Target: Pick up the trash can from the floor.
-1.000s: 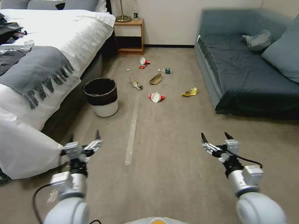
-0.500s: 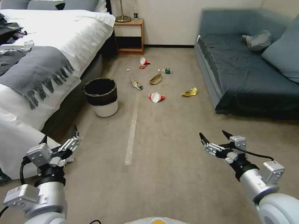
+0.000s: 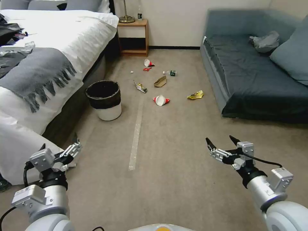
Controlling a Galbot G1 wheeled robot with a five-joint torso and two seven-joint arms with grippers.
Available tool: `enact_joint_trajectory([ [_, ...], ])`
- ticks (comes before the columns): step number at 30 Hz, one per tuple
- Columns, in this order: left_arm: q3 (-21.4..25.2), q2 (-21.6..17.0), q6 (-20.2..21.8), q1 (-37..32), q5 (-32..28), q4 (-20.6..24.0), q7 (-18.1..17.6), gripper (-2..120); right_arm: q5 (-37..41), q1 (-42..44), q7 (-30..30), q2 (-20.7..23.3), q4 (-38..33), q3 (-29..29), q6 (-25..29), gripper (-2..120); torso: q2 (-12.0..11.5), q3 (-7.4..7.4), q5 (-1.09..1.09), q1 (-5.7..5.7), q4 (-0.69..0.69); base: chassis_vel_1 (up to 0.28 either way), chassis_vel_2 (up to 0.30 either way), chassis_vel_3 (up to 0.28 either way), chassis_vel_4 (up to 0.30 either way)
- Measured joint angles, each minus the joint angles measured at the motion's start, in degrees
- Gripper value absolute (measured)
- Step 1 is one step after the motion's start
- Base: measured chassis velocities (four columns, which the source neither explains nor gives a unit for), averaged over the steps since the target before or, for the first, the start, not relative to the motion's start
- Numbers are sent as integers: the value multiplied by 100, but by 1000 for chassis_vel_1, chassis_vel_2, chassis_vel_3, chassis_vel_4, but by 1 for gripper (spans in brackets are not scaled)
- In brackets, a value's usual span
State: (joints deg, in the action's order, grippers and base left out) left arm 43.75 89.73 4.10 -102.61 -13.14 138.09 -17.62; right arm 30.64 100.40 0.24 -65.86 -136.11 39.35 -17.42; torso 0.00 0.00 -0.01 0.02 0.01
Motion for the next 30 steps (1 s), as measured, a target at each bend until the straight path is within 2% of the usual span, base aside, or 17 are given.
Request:
enact_joint_trajectory([
  [2,18,-27,-161,-1,23,-60,-7,100,-3,-2,-2,-2,0,-3,1,100,0,0,0,0,0,0,0,0,0],
  [4,81,-67,-879,2,12,-307,113,100,-20,-5,-13,-12,0,-17,2,100,0,0,1,0,1,0,0,0,0],
  [5,81,-67,-879,2,12,-307,113,100,-20,-5,-13,-12,0,-17,2,100,0,0,1,0,1,0,0,0,0],
  [6,97,-76,-1101,-3,-3,-390,223,100,-29,-5,-18,-16,0,-21,3,100,0,0,0,0,0,0,0,0,0],
  [8,104,-65,-1289,-97,-276,-431,568,100,-58,8,-31,-40,1,-41,9,100,0,0,3,0,0,0,0,0,0],
  [10,104,-51,-1329,-115,-328,-442,641,100,-64,14,-34,-46,1,-43,12,100,0,0,2,0,0,0,0,0,0],
  [13,106,7,-1390,-183,-607,-442,948,100,-72,28,-38,-61,1,-36,17,100,0,0,1,0,0,0,0,0,0],
  [30,93,-7,-1300,-276,-755,-318,1131,100,-78,87,-42,-132,-35,-6,37,100,0,0,2,0,0,0,0,0,0],
])
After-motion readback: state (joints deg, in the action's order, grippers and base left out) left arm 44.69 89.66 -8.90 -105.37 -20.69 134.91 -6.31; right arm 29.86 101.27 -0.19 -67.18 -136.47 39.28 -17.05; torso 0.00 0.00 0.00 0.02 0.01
